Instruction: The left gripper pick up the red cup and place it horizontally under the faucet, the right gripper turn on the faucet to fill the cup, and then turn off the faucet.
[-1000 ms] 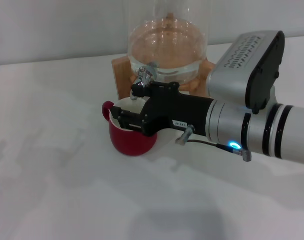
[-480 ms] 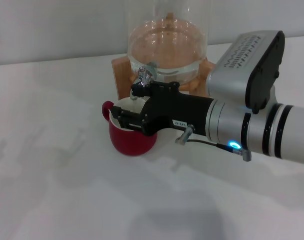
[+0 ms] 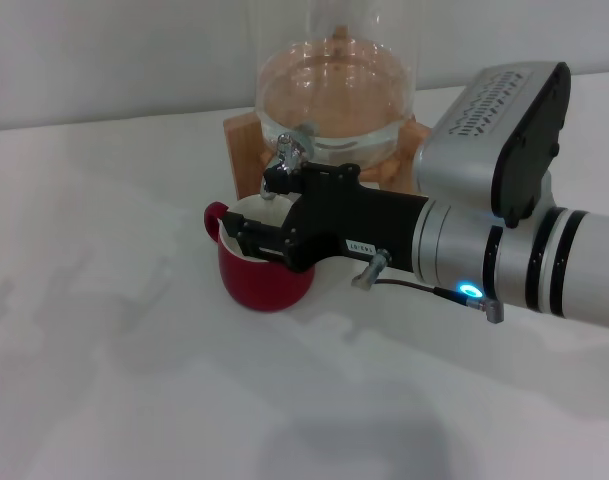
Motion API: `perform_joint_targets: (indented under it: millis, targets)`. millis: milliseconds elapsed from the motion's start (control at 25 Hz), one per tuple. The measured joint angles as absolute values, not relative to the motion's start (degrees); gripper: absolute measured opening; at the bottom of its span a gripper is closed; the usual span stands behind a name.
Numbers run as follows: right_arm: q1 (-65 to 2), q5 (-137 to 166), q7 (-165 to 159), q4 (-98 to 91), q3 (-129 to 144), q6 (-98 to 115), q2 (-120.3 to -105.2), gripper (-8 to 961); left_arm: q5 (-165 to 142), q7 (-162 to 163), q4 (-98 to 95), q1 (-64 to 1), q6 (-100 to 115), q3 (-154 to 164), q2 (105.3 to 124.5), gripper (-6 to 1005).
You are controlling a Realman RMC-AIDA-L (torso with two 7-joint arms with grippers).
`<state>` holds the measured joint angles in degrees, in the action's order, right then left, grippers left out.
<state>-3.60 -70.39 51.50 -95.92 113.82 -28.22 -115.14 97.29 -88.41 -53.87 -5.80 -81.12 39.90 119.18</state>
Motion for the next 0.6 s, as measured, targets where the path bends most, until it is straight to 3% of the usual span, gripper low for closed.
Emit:
perform_joint_targets:
  millis: [600]
  targets:
    - [-3.8, -70.4, 51.5, -96.3, 113.9, -28.4, -115.04, 652, 97.4, -88.5, -53.9, -5.8, -81.1, 39.9, 119.18, 863]
